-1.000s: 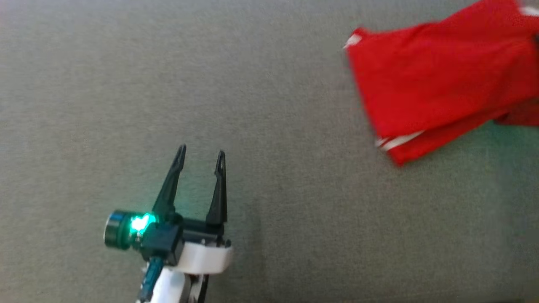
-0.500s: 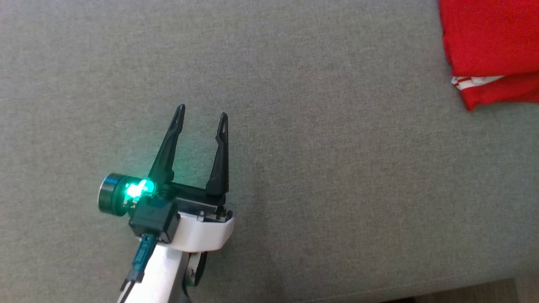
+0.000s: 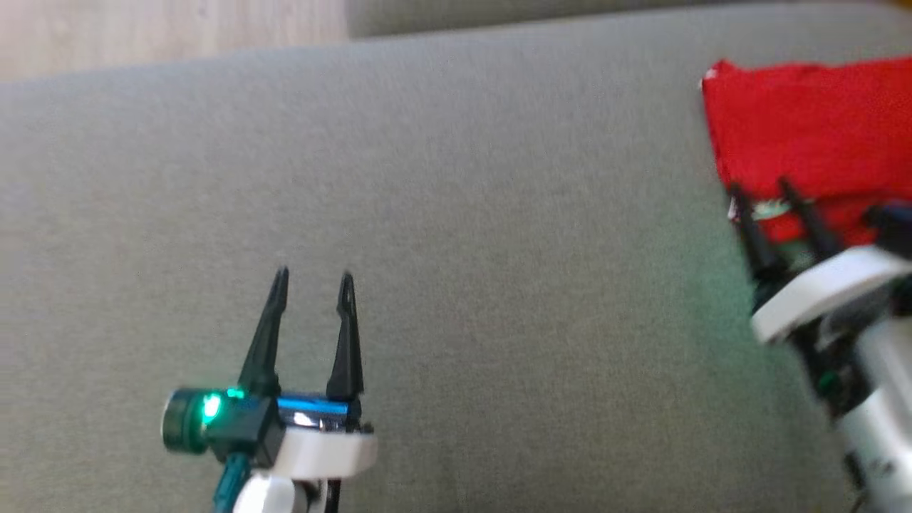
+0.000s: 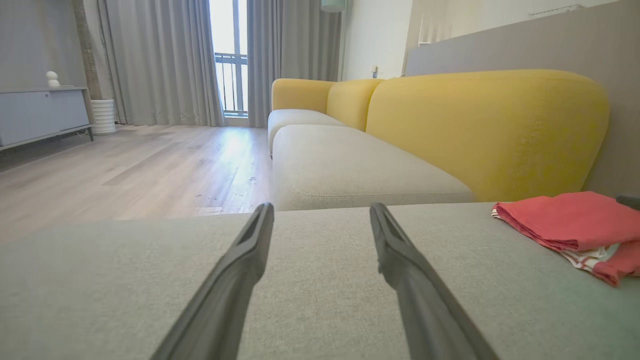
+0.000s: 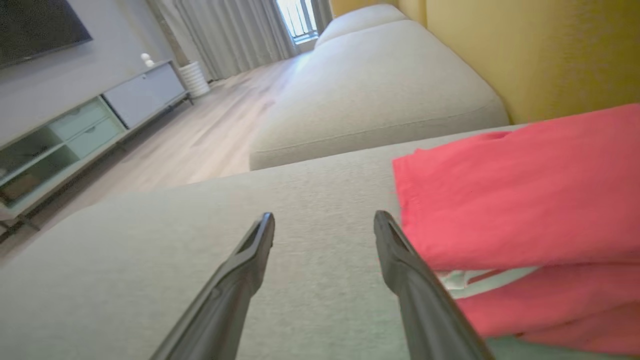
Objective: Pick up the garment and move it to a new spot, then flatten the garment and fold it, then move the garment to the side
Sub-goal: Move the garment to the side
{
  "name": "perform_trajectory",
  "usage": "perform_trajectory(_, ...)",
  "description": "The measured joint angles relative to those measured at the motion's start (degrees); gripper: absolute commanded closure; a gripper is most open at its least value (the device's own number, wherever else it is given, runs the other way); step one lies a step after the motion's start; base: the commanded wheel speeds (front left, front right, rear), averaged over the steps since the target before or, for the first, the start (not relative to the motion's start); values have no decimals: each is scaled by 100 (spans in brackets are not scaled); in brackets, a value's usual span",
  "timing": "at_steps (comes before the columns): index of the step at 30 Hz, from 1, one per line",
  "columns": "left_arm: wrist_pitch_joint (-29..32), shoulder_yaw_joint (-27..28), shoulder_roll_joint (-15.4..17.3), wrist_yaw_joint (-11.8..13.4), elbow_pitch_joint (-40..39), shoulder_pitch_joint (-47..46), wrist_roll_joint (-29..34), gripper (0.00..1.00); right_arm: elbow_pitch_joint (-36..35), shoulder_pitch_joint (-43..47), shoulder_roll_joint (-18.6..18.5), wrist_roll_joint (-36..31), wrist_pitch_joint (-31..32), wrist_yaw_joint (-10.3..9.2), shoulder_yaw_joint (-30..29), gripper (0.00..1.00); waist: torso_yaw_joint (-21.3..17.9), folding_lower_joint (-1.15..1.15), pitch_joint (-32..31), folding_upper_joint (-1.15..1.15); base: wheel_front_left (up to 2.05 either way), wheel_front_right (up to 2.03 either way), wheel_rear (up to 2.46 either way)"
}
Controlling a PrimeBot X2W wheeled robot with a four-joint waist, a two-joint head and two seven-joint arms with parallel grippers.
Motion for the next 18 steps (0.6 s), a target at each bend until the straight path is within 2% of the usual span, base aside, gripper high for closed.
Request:
perform_trajectory(4, 0, 65, -2, 56, 12, 389, -18, 0, 56, 466, 336, -376, -708, 0, 339, 0, 122, 0, -488, 0, 0, 0, 0)
perform_trajectory(7, 0, 183, 2, 123, -14, 837, -75, 0, 223, 872, 702, -999, -1340, 0, 396, 0, 225, -1, -934, 0, 0, 0, 0)
perform_trajectory(11, 1, 210, 1, 115, -75, 1113, -73, 0, 260, 1193, 1042, -1489, -1449, 0, 30, 0, 287, 0, -1186, 0, 0, 0, 0)
perform_trajectory(14, 1, 314, 1, 112, -133, 1267, -44, 0, -294, 1664, 1449, -1980, -1455, 0, -500, 0, 343, 0, -1357, 0, 0, 0, 0)
perform_trajectory(18, 1, 345, 3, 94, -141, 1496, -43, 0, -847, 2329, 1781, -2397, -1463, 0, -787, 0, 390, 0, -1468, 0, 0, 0, 0)
